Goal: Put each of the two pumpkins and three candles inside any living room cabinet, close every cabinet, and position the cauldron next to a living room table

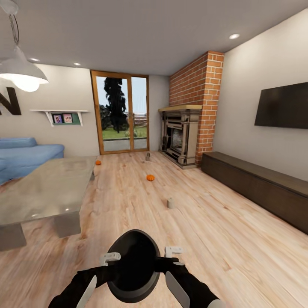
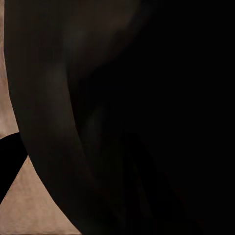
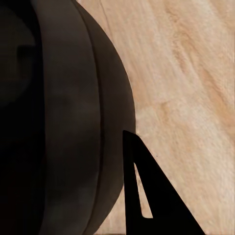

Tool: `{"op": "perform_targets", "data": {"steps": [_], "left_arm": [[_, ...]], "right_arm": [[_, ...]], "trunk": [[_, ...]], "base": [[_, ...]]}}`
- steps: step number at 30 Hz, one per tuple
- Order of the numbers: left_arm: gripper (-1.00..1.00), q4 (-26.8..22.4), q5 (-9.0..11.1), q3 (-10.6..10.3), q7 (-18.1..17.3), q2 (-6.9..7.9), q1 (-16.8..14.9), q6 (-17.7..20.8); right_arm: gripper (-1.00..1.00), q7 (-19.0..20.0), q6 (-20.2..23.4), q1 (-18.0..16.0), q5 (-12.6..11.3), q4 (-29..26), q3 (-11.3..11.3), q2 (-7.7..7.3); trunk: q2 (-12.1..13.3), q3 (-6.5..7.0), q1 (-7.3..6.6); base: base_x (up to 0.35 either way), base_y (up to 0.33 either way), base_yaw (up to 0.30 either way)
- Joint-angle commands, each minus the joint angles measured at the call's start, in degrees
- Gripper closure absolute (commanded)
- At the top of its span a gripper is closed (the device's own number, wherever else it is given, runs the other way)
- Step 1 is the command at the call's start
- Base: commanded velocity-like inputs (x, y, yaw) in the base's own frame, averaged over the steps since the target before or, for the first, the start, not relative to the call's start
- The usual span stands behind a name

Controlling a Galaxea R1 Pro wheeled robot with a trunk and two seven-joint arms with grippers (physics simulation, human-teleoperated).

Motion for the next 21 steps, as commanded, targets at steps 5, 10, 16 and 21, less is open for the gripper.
{"op": "perform_targets", "data": {"steps": [5,10,16,21], "left_arm": [[1.00,-1.0,0.9,-0.1,0.2,0.06,-0.1,0.3],[1.00,-1.0,0.9,-0.1,0.2,0.06,-0.1,0.3],[1.00,-1.0,0.9,-0.1,0.1,0.06,-0.1,0.3],[1.00,-1.0,0.9,-0.1,0.1,0.06,-0.1,0.3]], "right_arm": [[1.00,-0.6,0.3,-0.1,-0.1,0.0,0.1,0.00],[1.00,-0.6,0.3,-0.1,-0.1,0.0,0.1,0.00],[1.00,-0.6,0.3,-0.1,-0.1,0.0,0.1,0.00],[1.00,-0.6,0.3,-0.1,-0.1,0.0,0.1,0.00]], "trunk": [[0.0,0.16,-0.03],[0.0,0.37,-0.03],[0.0,0.63,-0.03],[0.0,0.85,-0.03]], "base": [[-0.138,0.264,0.248],[-0.114,0.271,0.248],[-0.067,0.278,0.248],[-0.007,0.277,0.248]]}}
